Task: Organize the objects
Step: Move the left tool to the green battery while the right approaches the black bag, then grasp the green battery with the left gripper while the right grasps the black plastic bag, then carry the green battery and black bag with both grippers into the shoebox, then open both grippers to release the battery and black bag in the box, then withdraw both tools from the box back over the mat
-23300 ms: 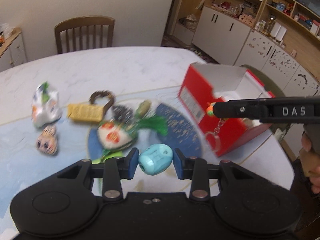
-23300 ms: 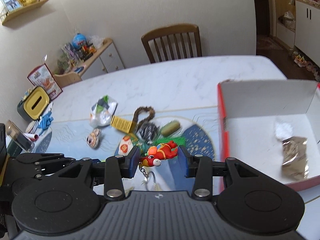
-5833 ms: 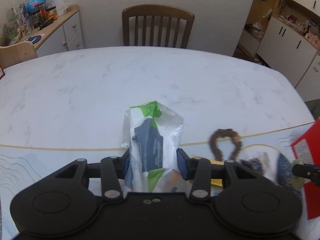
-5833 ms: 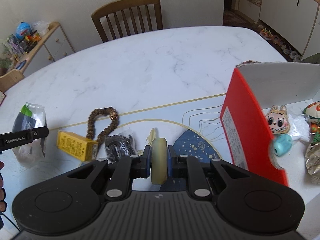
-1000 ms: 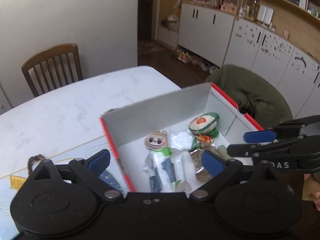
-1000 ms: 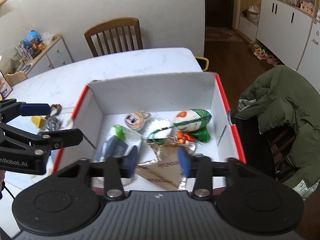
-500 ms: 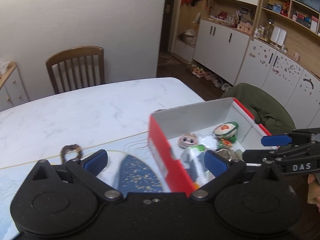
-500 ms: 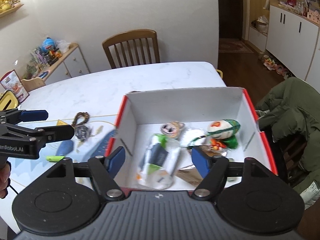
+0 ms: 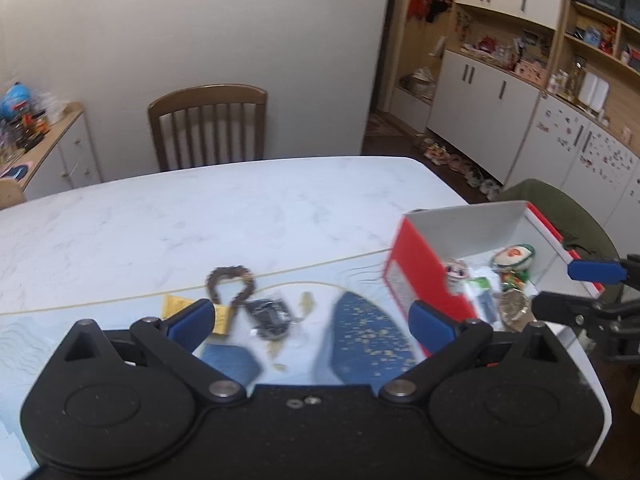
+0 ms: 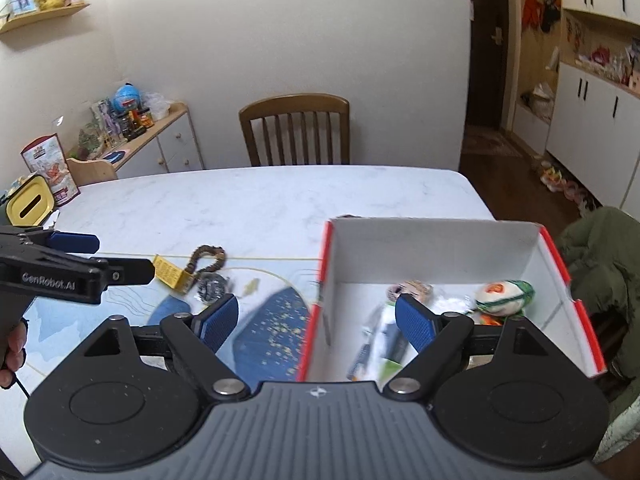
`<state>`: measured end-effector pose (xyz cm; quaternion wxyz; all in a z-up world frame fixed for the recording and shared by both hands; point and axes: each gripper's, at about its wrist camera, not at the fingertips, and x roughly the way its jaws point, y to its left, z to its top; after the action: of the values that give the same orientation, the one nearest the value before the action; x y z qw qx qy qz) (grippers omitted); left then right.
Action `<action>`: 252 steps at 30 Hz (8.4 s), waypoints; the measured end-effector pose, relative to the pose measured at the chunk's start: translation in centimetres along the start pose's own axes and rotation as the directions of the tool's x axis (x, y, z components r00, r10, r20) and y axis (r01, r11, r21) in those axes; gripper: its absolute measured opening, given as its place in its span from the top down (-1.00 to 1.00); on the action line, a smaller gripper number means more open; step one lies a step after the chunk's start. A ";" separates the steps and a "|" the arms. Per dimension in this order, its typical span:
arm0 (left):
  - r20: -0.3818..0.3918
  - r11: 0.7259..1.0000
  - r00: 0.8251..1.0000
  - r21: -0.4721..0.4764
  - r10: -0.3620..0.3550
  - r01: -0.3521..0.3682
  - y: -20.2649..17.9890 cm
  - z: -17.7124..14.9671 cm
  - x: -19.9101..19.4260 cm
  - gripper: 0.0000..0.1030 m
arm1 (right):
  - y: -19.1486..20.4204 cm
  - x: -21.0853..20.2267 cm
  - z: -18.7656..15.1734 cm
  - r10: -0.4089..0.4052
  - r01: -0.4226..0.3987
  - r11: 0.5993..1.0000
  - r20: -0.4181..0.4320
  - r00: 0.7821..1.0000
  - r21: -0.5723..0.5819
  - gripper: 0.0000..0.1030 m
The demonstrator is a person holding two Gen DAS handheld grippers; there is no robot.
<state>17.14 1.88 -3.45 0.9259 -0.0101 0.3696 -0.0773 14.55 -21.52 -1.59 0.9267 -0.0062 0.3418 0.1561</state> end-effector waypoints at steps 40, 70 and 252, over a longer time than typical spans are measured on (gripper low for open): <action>-0.189 0.976 0.974 -0.154 0.124 -0.154 7.6 -9.1 8.1 -0.99 | 10.7 19.2 0.8 0.019 -0.048 0.993 -0.258 0.966 -0.108 -0.68; -0.212 0.942 0.948 -0.189 0.236 -0.277 5.5 -9.7 9.7 -0.56 | 12.7 26.0 0.9 0.081 -0.132 0.983 -0.349 0.934 -0.125 -0.04; -0.064 0.986 0.986 0.043 -0.156 0.159 -13.5 3.1 6.6 -0.99 | -12.5 0.5 -0.7 0.050 -0.045 0.997 -0.086 0.995 0.058 -0.57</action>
<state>22.16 -12.59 -4.64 0.9054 -0.0147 0.3934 -0.1592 18.13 -33.39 -3.68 0.9068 0.0212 0.3861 0.1679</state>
